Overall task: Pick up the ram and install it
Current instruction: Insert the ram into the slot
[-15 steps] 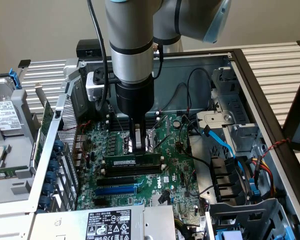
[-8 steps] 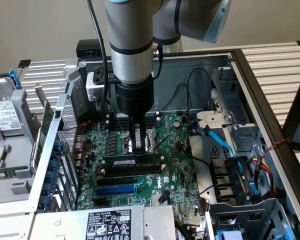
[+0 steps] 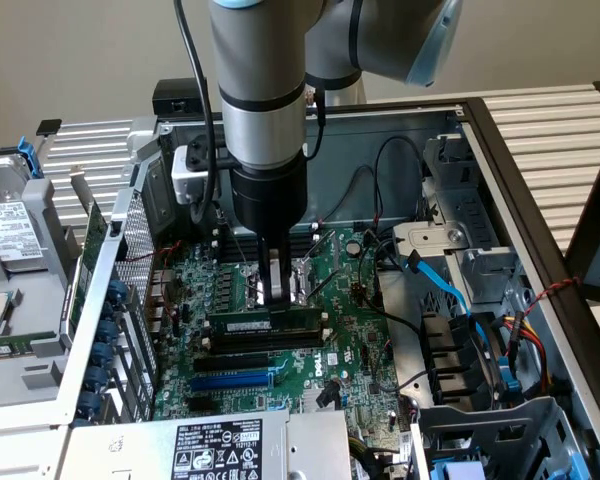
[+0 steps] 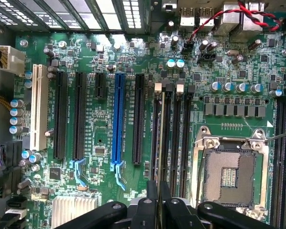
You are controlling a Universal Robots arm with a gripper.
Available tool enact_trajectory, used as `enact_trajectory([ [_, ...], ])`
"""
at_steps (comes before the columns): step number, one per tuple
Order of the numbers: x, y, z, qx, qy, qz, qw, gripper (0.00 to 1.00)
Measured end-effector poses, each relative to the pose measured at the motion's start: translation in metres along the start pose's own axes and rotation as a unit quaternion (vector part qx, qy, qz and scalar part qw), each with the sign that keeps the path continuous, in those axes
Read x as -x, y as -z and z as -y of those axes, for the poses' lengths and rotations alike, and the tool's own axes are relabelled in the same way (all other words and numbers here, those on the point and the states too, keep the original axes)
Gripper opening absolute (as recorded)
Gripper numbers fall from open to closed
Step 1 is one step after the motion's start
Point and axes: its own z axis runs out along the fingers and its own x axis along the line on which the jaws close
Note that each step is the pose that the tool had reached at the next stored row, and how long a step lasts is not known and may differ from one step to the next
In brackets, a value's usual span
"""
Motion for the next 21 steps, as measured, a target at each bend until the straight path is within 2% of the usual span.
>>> enact_trajectory([
  [9,-0.0001,0.0000,0.0001,-0.0008,0.008,-0.0007,1.0000,0.13],
  [15,0.0000,-0.0008,-0.0003,-0.0047,0.008,-0.0010,1.0000,0.13],
  [21,0.0000,-0.0017,-0.0013,-0.0047,0.008,-0.0011,1.0000,0.13],
])
